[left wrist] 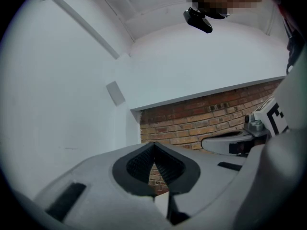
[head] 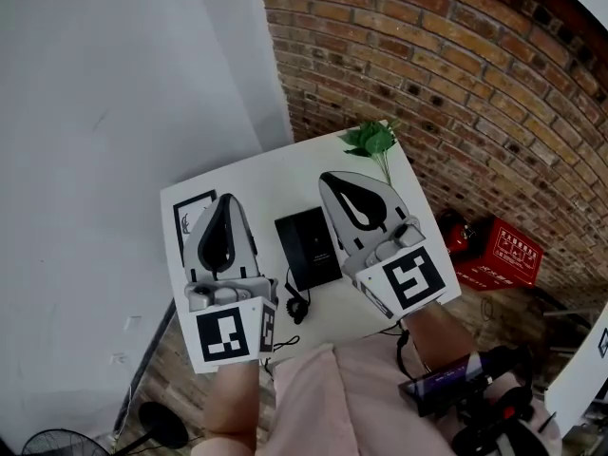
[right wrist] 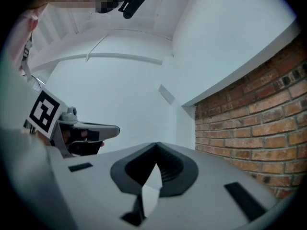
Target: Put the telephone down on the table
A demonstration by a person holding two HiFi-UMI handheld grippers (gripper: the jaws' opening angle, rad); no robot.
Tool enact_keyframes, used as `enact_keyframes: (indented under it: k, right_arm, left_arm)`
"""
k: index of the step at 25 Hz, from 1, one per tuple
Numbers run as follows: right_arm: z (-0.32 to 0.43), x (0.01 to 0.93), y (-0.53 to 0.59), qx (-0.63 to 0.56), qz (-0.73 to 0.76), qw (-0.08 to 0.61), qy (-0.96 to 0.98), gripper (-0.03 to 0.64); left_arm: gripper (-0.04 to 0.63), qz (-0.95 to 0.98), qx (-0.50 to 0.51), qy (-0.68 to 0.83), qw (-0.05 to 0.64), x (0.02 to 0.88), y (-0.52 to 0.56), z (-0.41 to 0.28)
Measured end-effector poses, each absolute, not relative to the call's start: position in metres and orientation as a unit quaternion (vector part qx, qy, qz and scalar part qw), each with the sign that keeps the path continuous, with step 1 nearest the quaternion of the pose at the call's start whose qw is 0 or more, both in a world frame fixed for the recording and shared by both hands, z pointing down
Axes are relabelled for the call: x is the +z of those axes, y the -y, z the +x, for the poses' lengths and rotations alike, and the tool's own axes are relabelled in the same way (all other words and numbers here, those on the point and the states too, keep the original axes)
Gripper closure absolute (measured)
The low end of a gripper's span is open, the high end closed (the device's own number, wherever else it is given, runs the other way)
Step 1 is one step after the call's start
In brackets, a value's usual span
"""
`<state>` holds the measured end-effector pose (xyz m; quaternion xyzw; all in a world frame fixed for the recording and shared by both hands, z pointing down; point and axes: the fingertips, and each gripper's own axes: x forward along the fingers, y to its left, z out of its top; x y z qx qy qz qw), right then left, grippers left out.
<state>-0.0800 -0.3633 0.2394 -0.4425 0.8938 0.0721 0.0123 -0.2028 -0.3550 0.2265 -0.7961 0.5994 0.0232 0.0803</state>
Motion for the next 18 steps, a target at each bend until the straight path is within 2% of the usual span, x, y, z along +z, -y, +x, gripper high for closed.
enact_keyframes:
  k: [18]
  right_arm:
    - [-0.0837, 0.2429, 0.3682, 0.072, -0.435, 0.016, -0.898, 0.613]
  left_arm:
    - [0.595, -0.796, 0.007, -0.600, 0.083, 0.2346, 0.3582, -0.1959]
